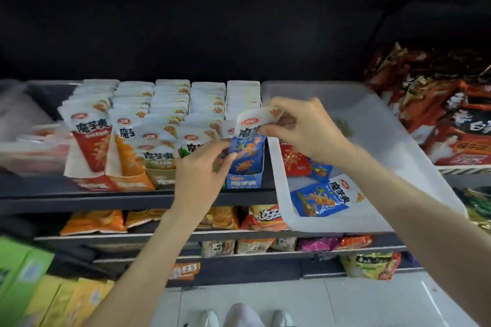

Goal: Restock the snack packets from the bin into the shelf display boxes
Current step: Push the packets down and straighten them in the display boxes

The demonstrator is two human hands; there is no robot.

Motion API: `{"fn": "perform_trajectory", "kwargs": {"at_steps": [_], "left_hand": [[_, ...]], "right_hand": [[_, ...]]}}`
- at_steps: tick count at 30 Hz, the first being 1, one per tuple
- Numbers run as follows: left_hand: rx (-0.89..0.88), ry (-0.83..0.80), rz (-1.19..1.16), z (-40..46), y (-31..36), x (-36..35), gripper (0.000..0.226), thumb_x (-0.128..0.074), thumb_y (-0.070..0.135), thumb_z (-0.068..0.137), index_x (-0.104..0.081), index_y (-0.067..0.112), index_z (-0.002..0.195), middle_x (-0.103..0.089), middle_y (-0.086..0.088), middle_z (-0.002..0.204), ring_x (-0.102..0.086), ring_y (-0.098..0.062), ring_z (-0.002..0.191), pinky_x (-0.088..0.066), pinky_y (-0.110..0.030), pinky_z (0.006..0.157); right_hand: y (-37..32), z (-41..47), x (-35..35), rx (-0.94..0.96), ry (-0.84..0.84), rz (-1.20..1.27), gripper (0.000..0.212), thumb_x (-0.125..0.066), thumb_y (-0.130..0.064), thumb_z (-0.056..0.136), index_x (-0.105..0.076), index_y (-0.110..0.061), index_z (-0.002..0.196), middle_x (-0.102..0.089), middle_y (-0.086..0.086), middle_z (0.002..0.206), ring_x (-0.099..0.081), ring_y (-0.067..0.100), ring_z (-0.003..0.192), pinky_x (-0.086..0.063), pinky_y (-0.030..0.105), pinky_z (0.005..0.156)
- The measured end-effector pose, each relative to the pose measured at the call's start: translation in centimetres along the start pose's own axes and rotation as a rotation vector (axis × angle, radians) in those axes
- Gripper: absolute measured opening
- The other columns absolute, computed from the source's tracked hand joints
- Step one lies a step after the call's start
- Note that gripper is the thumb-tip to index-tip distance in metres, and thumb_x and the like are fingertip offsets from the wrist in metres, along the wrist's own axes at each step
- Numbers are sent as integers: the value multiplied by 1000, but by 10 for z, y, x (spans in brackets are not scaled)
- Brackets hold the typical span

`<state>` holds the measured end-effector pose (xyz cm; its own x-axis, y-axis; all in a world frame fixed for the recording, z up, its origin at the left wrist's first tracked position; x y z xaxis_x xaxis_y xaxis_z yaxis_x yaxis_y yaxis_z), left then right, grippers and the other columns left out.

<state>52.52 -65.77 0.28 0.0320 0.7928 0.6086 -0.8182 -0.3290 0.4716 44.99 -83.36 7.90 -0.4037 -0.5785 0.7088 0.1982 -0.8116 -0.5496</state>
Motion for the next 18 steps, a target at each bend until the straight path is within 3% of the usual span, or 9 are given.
{"fn": "perform_trajectory", "kwargs": {"at_steps": [3,6,10,15,18], "left_hand": [[73,3,0,0,-5,-12,20,-67,24,85,-69,9,99,-73,0,84,-69,-9,70,-58,-30,56],[137,-26,32,-2,-10,-20,30,-75,15,79,-65,11,107,-72,2,91,-69,-9,73,-58,-32,56],[102,23,74,-6,-3,-17,41,-76,15,79,-60,9,116,-71,0,100,-69,-11,78,-58,-29,57],[74,88,78,2,3,-10,39,-68,18,86,-57,7,121,-68,-6,104,-68,-14,78,-56,-24,58],[54,97,108,0,3,-10,35,-59,23,89,-58,9,121,-67,-5,105,-67,-14,75,-53,-24,53]], "right_hand": [[11,-2,-9,-66,18,-112,15,-71,-24,84,-61,-15,90,-69,6,71,-65,17,63,-52,33,63],[14,-2,-21,-74,-12,-263,28,-69,-27,85,-62,-8,104,-68,9,70,-60,18,57,-52,34,65],[14,-2,-35,-77,-130,-443,40,-64,-32,88,-59,-16,124,-70,10,82,-64,29,77,-47,32,70],[13,11,-44,-38,-209,-537,37,-61,-34,89,-57,-18,122,-62,10,103,-59,27,96,-39,30,70],[15,12,-42,-44,-241,-512,35,-63,-36,88,-59,-22,120,-60,3,98,-55,18,89,-41,30,71]]}}
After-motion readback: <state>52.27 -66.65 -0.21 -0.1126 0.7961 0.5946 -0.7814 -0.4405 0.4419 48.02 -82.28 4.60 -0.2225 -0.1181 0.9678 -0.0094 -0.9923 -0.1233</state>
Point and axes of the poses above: each hand's wrist, its own z-axis towards the middle knuckle, its own x-axis out of the back of the hand, y = z × x, the point moved 2 cm from there along z, towards the middle knuckle
